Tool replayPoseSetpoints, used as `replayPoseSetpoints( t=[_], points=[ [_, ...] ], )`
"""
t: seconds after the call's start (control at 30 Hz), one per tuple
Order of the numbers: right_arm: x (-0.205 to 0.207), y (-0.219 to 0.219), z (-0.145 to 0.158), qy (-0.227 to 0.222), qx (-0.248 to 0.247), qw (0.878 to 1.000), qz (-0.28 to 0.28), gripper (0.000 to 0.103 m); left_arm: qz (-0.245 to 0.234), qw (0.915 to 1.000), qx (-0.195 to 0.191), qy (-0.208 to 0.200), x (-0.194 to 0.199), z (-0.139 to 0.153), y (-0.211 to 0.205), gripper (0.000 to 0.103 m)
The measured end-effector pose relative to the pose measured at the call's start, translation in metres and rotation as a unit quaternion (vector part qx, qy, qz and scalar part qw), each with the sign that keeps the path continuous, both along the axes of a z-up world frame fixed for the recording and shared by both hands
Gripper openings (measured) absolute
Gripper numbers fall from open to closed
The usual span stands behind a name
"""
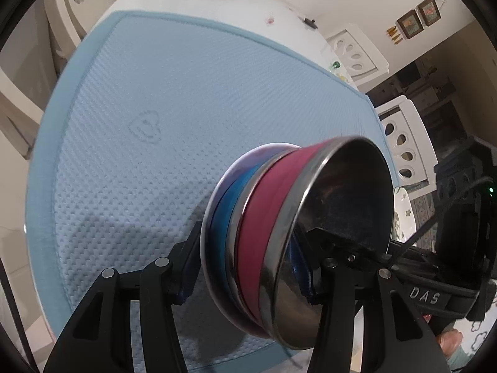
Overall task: Organize plates and bowls
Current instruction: 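Lift the nested bowl stack off the cloth with both tools, then carry the bowl stack over the plate stack and lower it onto the plates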
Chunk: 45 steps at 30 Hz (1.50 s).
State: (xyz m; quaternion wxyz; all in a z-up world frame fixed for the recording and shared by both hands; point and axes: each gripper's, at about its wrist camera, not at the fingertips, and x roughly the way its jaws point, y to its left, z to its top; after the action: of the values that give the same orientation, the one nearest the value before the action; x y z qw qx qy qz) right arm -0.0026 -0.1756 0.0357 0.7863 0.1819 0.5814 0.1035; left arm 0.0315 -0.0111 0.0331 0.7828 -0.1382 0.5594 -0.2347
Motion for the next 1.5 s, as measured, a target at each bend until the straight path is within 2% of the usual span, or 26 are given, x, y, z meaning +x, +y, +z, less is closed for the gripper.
replayPoseSetpoints(
  t=[0.17, 0.57, 0.93, 1.07, 1.23, 1.5],
  points=[
    [0.001, 0.000, 0.010, -0.027, -0.003, 1.000, -0.011, 0.042, 0.001, 0.9997, 0.006, -0.023, 0.004, 0.014, 0.000, 0.049],
    [-0.004, -0.006, 0.024, -0.024, 0.010, 0.999, -0.030, 0.041, 0.019, 0.9995, 0.003, -0.026, 0.004, 0.033, 0.000, 0.048],
    [-0.027, -0.041, 0.066, -0.046, 0.043, 0.995, -0.078, 0.041, 0.010, 0.9973, 0.001, -0.073, -0.013, 0.088, -0.029, 0.048],
    [-0.043, -0.065, 0.081, -0.061, 0.054, 0.992, -0.096, 0.041, 0.016, 0.9957, 0.000, -0.091, -0.024, 0.106, -0.054, 0.048],
    [-0.060, -0.109, 0.097, -0.067, 0.053, 0.991, -0.106, 0.041, 0.006, 0.9950, -0.013, -0.099, -0.039, 0.123, -0.110, 0.048],
    [-0.101, -0.218, 0.105, -0.053, 0.027, 0.988, -0.140, 0.041, -0.032, 0.9955, -0.029, -0.084, -0.064, 0.117, -0.213, 0.048]
  ],
)
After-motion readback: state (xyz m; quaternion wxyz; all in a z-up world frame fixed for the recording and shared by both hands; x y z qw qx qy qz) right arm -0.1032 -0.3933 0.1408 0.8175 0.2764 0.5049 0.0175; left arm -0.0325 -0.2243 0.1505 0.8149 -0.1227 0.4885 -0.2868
